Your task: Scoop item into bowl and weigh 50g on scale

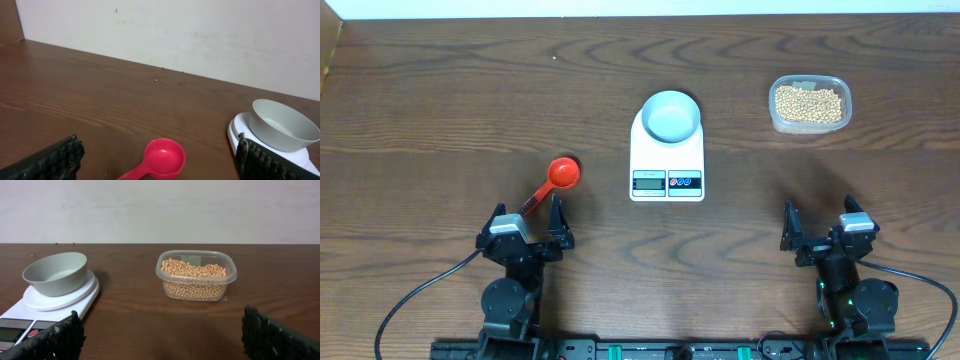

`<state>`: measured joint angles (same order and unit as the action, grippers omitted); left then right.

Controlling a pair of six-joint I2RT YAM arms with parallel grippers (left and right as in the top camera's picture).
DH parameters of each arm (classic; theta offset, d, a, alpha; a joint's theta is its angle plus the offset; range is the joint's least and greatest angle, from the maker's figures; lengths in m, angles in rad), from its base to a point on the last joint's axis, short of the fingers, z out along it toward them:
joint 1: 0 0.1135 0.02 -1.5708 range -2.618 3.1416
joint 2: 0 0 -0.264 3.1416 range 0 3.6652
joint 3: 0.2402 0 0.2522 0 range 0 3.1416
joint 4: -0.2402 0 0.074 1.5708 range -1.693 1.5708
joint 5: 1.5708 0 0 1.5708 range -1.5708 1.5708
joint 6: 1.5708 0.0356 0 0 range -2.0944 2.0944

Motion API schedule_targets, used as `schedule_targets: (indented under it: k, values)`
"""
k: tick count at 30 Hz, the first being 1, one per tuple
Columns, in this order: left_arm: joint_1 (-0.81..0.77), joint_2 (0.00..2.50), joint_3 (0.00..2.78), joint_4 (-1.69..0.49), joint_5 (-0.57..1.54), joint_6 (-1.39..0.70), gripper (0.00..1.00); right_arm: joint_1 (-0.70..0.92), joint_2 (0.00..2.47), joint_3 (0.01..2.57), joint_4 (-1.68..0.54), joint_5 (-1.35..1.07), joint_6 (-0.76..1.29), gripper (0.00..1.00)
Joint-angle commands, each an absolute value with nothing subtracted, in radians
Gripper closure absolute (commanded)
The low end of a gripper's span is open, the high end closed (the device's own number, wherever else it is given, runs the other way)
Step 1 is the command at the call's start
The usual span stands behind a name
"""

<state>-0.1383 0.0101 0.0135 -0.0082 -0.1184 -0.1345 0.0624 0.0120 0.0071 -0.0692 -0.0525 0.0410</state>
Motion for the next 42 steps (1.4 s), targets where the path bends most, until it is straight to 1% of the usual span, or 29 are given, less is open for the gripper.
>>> schedule_targets:
  k: [1, 34, 38, 42]
  values:
    - [-0.134, 0.005, 0.004, -0.060, -0.140, -0.133, 0.01, 0.065, 0.005, 0.006, -0.074, -0.047, 0.044, 0.01]
    - [-0.134, 0.005, 0.004, -0.055, -0.140, -0.133, 0.01, 0.065, 0.005, 0.006, -0.074, -0.047, 0.044, 0.01]
    - [-0.134, 0.005, 0.006, -0.043, -0.138, -0.167, 0.01, 0.065, 0.005, 0.006, -0.074, -0.047, 0.044, 0.01]
    - [-0.134, 0.005, 0.036, -0.061, -0.062, -0.170, 0.01, 0.065, 0.005, 0.006, -0.074, -0.047, 0.044, 0.01]
